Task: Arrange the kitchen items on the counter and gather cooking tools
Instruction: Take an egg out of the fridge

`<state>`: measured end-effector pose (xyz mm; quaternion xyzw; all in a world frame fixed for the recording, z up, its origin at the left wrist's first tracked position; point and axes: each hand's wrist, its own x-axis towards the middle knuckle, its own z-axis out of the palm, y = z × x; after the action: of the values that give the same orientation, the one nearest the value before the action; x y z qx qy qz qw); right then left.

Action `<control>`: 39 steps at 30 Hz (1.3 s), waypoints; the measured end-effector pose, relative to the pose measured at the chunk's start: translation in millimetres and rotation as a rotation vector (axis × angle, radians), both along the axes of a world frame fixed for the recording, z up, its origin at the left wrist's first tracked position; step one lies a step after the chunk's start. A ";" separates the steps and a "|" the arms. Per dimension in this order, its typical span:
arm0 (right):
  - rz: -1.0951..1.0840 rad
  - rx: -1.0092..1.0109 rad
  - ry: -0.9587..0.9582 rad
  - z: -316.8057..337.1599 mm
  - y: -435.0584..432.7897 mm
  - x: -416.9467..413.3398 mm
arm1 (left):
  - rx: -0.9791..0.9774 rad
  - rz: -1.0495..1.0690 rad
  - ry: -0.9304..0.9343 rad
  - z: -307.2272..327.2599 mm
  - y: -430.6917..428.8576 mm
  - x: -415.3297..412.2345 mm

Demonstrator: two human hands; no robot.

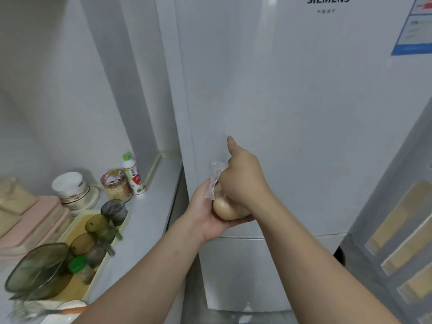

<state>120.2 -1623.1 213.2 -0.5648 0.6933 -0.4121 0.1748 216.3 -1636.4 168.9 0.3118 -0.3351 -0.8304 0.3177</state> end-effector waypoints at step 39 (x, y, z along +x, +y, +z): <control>1.708 0.114 0.159 -49.6 202.7 283.7 | 0.323 1.371 0.069 -59.4 332.4 211.5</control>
<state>403.8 -1420.4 163.6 -0.9106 0.0603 -0.0630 0.4040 427.8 -1304.0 109.5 0.4694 0.0748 -0.4918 0.7295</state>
